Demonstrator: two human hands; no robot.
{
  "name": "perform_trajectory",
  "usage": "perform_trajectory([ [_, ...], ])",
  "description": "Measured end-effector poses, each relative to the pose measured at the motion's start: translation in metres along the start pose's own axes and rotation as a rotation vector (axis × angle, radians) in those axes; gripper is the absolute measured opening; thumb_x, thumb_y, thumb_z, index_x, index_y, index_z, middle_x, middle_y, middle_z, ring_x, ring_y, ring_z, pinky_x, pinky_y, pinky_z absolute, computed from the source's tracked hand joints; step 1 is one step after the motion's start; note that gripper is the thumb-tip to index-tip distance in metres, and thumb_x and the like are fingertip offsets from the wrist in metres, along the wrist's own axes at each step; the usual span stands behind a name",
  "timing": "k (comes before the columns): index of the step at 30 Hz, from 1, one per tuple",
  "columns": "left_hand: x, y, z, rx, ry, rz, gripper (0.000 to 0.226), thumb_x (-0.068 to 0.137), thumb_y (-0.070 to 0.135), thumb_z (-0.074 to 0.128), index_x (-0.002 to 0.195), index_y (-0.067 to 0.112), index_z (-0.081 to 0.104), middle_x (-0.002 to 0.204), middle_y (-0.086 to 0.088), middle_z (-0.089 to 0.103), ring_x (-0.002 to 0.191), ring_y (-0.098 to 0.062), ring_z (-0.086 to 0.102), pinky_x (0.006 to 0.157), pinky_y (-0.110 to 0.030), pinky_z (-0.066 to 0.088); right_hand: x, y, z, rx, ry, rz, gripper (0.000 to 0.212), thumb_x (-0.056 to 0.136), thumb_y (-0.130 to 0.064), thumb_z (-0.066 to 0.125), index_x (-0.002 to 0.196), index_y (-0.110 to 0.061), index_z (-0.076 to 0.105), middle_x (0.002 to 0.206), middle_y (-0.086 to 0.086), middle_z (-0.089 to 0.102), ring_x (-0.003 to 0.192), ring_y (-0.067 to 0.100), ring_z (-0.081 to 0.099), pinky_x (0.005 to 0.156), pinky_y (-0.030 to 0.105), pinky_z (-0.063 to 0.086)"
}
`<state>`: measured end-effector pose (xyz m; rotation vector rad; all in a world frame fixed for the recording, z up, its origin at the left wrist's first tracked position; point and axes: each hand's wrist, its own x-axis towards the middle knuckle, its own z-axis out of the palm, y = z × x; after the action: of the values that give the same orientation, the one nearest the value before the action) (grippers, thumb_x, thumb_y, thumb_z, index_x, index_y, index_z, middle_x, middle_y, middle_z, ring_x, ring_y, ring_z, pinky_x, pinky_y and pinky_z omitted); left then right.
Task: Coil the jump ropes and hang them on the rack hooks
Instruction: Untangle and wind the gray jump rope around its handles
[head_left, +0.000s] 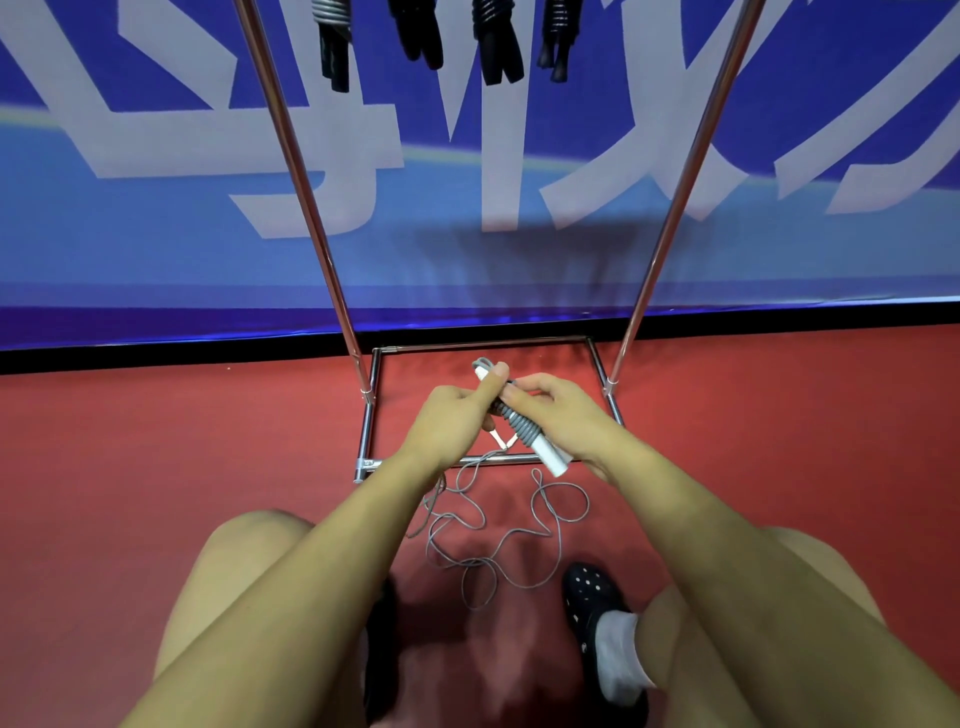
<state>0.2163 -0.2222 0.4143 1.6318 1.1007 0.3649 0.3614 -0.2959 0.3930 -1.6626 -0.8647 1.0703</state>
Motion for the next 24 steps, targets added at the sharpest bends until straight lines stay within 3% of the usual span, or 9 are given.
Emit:
perform_trajectory([
  [2,0.003,-0.003,-0.002,-0.061,-0.031,0.025,0.066,0.093,0.07,0.054,0.061,0.012,0.062,0.06,-0.004,0.047,0.06,-0.018,0.037,0.064,-0.034,0.029,0.0,-0.001,-0.003,0.048,-0.015,0.015,0.037,0.093,-0.033,0.075,0.118,-0.008,0.067,0.109,0.014,0.075,0.085,0.011,0.07,0.07,0.023,0.055],
  [7,0.004,-0.001,-0.005,-0.267,-0.154,0.097,0.051,0.091,0.061,0.059,0.076,0.013,0.065,0.071,-0.004,0.054,0.072,-0.021,0.04,0.067,-0.033,0.031,-0.008,-0.01,-0.006,0.116,-0.19,0.079,0.051,0.089,-0.052,0.074,0.124,-0.016,0.065,0.113,0.005,0.076,0.093,0.016,0.071,0.087,0.038,0.056],
  [12,0.003,0.001,-0.004,-0.324,-0.204,0.145,0.053,0.089,0.063,0.058,0.084,0.01,0.061,0.07,-0.006,0.045,0.068,-0.019,0.036,0.063,-0.035,0.028,-0.019,-0.017,-0.002,0.329,-0.341,0.1,0.038,0.103,-0.032,0.058,0.137,-0.015,0.055,0.116,0.012,0.07,0.1,0.044,0.073,0.088,0.056,0.06],
  [14,0.002,0.002,-0.004,-0.311,-0.219,0.15,0.051,0.096,0.059,0.053,0.08,0.01,0.058,0.068,-0.005,0.043,0.063,-0.018,0.031,0.063,-0.035,0.027,-0.019,-0.019,-0.003,0.262,-0.341,0.05,0.035,0.104,-0.032,0.057,0.137,-0.022,0.054,0.117,0.01,0.072,0.096,0.043,0.074,0.071,0.045,0.064],
  [17,0.002,0.002,-0.003,-0.268,-0.233,0.174,0.049,0.103,0.054,0.046,0.087,0.009,0.059,0.069,-0.006,0.04,0.061,-0.018,0.024,0.059,-0.033,0.023,-0.019,-0.023,-0.006,0.128,-0.26,-0.051,0.031,0.104,-0.03,0.059,0.133,-0.022,0.057,0.111,0.01,0.076,0.088,0.038,0.077,0.049,0.028,0.055],
  [20,0.003,0.002,-0.003,-0.253,-0.213,0.17,0.051,0.102,0.057,0.046,0.097,0.007,0.058,0.071,-0.007,0.047,0.058,-0.018,0.032,0.055,-0.03,0.029,-0.018,-0.023,-0.007,0.038,-0.183,-0.135,0.028,0.103,-0.025,0.06,0.129,-0.016,0.061,0.099,0.009,0.076,0.078,0.033,0.077,0.046,0.023,0.05],
  [24,0.01,-0.003,-0.004,-0.241,-0.151,0.022,0.057,0.101,0.066,0.039,0.103,0.013,0.059,0.06,0.0,0.052,0.056,-0.016,0.045,0.066,-0.033,0.045,-0.016,-0.022,-0.009,0.025,-0.084,-0.137,0.023,0.102,-0.027,0.063,0.121,-0.015,0.063,0.107,0.008,0.076,0.07,0.025,0.076,0.049,0.026,0.052],
])
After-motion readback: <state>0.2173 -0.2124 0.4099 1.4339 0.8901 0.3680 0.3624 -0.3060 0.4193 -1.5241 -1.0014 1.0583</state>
